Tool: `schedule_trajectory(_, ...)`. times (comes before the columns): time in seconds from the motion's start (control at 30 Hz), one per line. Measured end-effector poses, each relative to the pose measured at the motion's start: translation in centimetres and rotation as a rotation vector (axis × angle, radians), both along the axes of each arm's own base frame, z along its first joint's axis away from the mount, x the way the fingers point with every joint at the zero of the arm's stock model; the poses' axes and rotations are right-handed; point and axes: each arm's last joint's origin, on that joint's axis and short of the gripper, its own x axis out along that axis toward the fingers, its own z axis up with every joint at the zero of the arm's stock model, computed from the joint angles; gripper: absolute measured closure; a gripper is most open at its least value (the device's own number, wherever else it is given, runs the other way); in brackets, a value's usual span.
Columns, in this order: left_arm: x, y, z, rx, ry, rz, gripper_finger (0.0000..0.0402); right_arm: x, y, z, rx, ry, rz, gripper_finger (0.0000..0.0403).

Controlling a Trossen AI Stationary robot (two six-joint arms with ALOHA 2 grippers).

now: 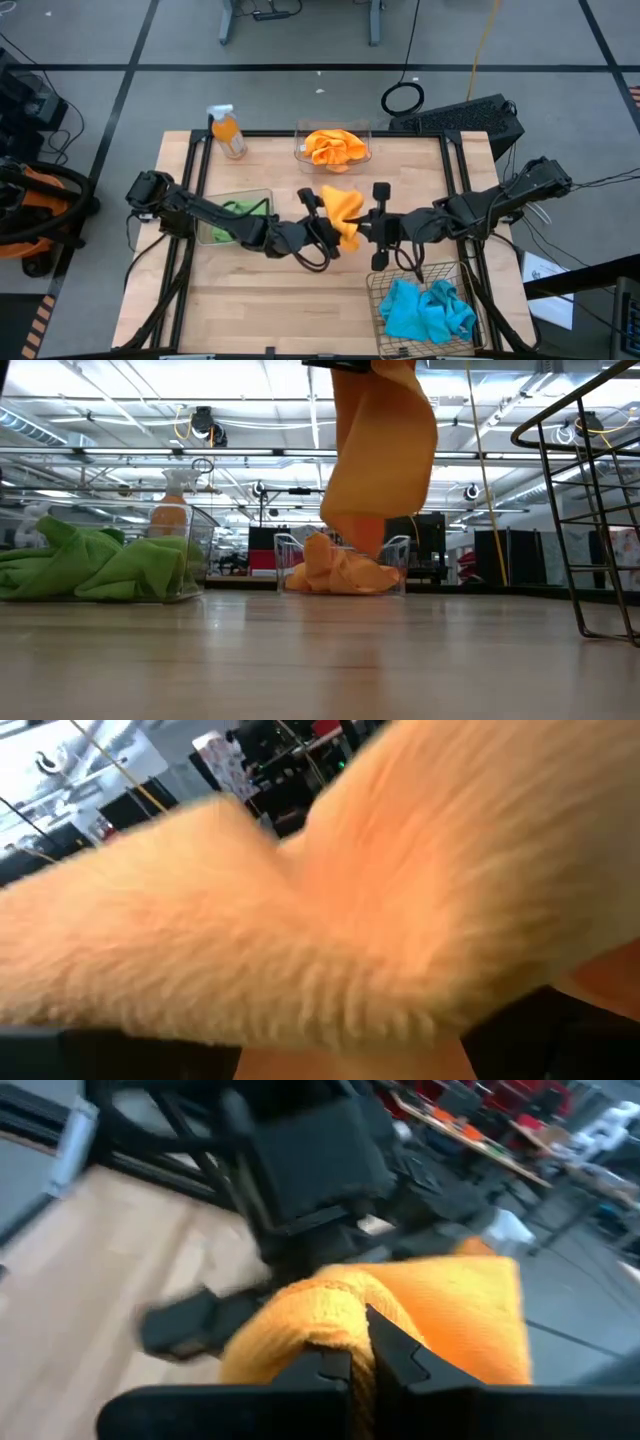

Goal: Sort microfiber towel by color & place in baskets
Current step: Put the orange microfiber towel into the top transparent bin

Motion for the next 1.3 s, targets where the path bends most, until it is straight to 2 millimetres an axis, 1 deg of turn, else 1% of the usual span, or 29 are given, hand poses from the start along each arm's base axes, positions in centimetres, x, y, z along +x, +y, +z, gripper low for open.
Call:
schedule_trajectory(0.07,0.1,0.1,0.1,0.031,0.011,-0.017,0.0101,0.0,0.1,0.1,0.016,-0.003,0.031,0.0402)
schedule_trajectory(0.1,0.1,0.0,0.1,0.045,0.020,-0.023,0.0109,0.0,0.1,0.0,0.019,0.002,0.038,0.0402)
schedule_trajectory(0.17,-0.1,-0.6,0.2,0.078,0.033,-0.044,0.0144,0.0,0.1,-0.2,0.025,0.024,0.051,0.0402)
schedule_trajectory(0.2,-0.2,-1.0,0.3,0.092,0.028,-0.051,0.0170,-0.1,0.1,-0.3,0.025,0.036,0.051,0.0402)
schedule_trajectory(0.27,-0.4,-1.8,0.5,0.122,0.027,-0.062,0.0238,-0.2,0.1,-0.6,0.028,0.064,0.048,0.0402)
schedule_trajectory(0.37,-0.7,-2.8,0.5,0.160,0.043,-0.090,0.0358,-0.4,0.0,-1.1,0.038,0.111,0.036,0.0401)
schedule_trajectory(0.4,-0.9,-3.1,0.5,0.168,0.046,-0.094,0.0378,-0.5,0.0,-1.2,0.048,0.124,0.028,0.0401)
schedule_trajectory(0.47,-1.2,-3.8,0.8,0.181,0.040,-0.104,0.0385,-0.6,-0.1,-1.5,0.075,0.150,0.013,0.0400)
schedule_trajectory(0.63,-2.1,-5.5,1.3,0.252,0.039,-0.055,0.0396,-1.1,-0.1,-2.2,0.136,0.219,-0.042,0.0399)
schedule_trajectory(0.73,-2.5,-6.4,1.6,0.274,0.031,-0.073,0.0396,-1.2,-0.2,-2.8,0.171,0.236,-0.068,0.0399)
schedule_trajectory(0.83,-2.8,-7.0,1.7,0.286,0.028,-0.089,0.0396,-1.1,-0.1,-3.8,0.184,0.241,-0.068,0.0398)
schedule_trajectory(0.9,-2.8,-7.0,1.7,0.296,0.034,-0.090,0.0396,-1.0,0.0,-4.4,0.195,0.235,-0.054,0.0389)
schedule_trajectory(0.97,-2.8,-7.0,1.7,0.308,0.043,-0.075,0.0396,-1.0,0.1,-5.3,0.210,0.240,-0.030,0.0369)
schedule_trajectory(1.07,-2.8,-6.9,1.5,0.322,0.068,-0.059,0.0397,-1.1,0.2,-6.2,0.248,0.266,-0.016,0.0327)
schedule_trajectory(1.3,-2.7,-6.1,1.0,0.348,0.130,-0.007,0.0397,-1.9,0.5,-7.2,0.315,0.349,-0.083,0.0223)
